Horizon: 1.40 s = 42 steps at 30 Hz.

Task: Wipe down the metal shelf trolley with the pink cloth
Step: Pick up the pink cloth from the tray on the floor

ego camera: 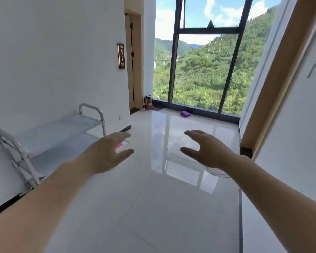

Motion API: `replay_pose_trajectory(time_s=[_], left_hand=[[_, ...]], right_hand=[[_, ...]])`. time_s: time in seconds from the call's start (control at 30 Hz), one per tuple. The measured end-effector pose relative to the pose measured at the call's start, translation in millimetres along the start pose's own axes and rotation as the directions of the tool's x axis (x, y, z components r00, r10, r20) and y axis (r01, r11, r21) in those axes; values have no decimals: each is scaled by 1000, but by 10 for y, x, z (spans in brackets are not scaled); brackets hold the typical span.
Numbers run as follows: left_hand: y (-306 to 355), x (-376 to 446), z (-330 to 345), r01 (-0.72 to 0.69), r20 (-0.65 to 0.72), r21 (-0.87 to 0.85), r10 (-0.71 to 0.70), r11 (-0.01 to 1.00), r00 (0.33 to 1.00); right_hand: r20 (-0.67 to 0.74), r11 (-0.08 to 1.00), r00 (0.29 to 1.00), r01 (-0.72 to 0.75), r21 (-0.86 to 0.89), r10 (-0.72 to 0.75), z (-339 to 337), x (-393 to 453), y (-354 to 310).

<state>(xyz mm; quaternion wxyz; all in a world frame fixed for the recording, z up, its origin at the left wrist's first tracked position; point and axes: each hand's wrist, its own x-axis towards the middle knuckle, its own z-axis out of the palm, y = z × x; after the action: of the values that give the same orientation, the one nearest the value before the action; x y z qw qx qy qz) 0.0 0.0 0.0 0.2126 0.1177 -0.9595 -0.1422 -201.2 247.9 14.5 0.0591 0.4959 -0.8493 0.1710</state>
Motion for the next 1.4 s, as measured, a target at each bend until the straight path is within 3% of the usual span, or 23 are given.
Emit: replay_pose_trajectory(time_s=[0.33, 0.6, 0.97, 1.2, 1.4], left_hand=[[-969, 799, 800, 25, 192, -78, -9, 997, 981], [-1177, 1565, 1497, 83, 306, -103, -48, 991, 951], [-967, 2802, 2414, 244, 271, -68, -217, 967, 938], [-1109, 3297, 2656, 353, 233, -70, -328, 933, 915], [-1510, 3790, 2883, 400, 212, -86, -375, 913, 902]], right_hand=[[69, 966, 965, -256, 34, 254, 904, 396, 704], [137, 955, 948, -294, 37, 286, 1201, 997, 1473], [235, 985, 966, -140, 105, 112, 1470, 2428, 2913], [234, 985, 969, 39, 171, -79, 1619, 3413, 3236], [256, 976, 955, 103, 194, -152, 1893, 4174, 3411]])
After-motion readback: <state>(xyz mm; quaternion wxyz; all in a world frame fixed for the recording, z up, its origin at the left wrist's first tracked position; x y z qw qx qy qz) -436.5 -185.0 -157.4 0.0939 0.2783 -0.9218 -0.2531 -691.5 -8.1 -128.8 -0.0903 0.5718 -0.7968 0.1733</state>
